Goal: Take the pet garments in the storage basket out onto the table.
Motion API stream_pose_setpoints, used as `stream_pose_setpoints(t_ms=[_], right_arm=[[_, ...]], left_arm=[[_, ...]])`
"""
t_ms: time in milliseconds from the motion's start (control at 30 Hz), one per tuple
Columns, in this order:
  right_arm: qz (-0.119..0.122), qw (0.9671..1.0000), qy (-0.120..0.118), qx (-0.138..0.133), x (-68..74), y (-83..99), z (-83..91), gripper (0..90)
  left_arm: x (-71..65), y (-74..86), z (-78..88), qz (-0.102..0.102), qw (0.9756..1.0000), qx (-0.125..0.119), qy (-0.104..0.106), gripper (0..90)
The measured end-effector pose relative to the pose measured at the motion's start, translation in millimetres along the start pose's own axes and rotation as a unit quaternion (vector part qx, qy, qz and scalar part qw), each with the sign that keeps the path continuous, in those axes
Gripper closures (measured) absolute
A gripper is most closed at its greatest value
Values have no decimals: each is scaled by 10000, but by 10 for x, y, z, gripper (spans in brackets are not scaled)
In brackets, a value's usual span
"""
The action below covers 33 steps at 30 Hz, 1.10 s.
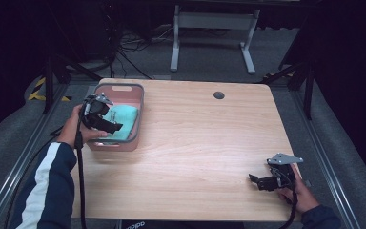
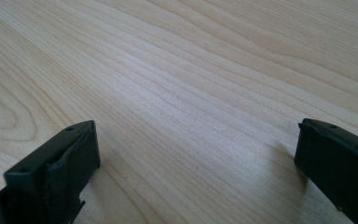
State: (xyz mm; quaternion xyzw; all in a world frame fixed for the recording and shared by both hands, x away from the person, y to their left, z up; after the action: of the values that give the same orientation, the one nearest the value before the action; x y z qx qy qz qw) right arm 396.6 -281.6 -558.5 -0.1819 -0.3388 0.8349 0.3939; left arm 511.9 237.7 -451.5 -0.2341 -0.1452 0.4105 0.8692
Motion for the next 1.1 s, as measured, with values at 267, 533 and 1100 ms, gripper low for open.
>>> stream_pose_setpoints(t_ms=[267,533,1100], right_arm=[[27,10000,-6,5,-2,3,0,3],[27,10000,-7,6,-2,3,0,3],[28,10000,-7,6,-2,4,0,3]], left_arm=[[77,-32,-325,37,9982,600,29,168],[167,27,-604,182,9923,1227,35,181],[244,257,-828,620,9758,2092,147,229]])
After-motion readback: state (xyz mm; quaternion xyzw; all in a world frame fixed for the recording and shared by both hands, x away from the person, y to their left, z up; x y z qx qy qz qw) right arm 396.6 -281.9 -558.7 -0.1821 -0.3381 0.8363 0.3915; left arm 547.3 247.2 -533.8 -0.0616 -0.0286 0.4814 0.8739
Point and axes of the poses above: each handheld gripper's, and its own axes: z roughly backward along the jaws, y roughly out of its underside, x roughly to its left, the point moved 10 cm from there along -z, roughly forward along the jaws, and after that the axes turned 4 degrees about z, right-handed, at the moved point
